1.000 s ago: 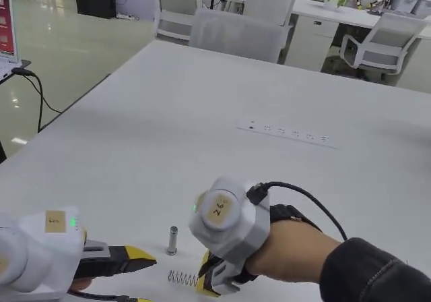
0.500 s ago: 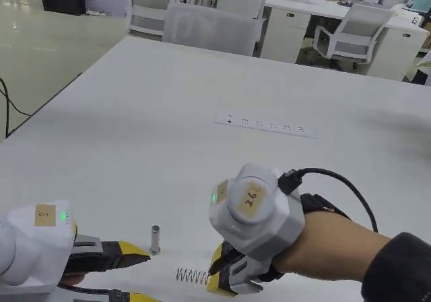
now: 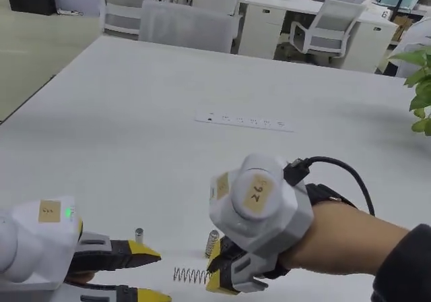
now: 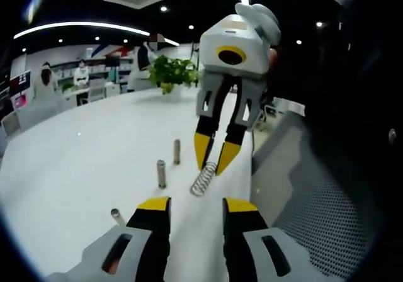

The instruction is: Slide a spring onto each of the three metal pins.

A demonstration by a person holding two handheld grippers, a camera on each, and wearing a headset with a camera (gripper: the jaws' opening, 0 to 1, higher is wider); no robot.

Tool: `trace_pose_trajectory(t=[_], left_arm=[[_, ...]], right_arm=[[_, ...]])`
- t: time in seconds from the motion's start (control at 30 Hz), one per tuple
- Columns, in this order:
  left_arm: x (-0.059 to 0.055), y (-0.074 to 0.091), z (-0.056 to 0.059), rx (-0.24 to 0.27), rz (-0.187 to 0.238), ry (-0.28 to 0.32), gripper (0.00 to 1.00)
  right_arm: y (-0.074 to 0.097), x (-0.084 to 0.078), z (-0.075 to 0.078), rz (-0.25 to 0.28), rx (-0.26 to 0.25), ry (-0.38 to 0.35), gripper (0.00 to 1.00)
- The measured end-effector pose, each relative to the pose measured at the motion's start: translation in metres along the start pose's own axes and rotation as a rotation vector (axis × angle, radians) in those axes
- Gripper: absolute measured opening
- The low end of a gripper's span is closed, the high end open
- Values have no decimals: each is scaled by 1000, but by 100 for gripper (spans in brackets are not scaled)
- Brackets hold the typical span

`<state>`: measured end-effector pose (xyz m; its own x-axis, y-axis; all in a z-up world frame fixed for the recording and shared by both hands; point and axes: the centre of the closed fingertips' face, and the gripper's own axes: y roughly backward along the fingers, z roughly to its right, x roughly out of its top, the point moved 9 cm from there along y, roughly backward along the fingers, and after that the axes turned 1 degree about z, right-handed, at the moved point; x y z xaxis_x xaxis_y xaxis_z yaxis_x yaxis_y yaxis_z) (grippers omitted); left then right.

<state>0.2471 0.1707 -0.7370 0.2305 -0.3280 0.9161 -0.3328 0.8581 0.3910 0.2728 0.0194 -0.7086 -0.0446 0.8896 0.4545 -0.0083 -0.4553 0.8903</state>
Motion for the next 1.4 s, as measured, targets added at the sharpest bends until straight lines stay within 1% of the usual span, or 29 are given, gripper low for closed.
trace_pose_trajectory(t=[0.23,0.5,0.87,1.03,1.23,1.4], left_arm=[[4,-5,2,-40,14,-26,20],[8,-9,4,-69,39,-33,14],[7,-11,5,-82,43,-35,8],[7,-11,4,-84,43,-37,5],[7,-11,5,-90,44,-37,4],[8,-10,6,-97,49,-35,3]], right_arm=[[1,3,-1,0,-2,11,8],[2,6,-4,1,6,39,8],[4,9,-3,5,8,70,8],[4,9,-6,6,15,91,8],[5,9,-6,8,9,106,8],[6,9,-6,12,3,98,8]])
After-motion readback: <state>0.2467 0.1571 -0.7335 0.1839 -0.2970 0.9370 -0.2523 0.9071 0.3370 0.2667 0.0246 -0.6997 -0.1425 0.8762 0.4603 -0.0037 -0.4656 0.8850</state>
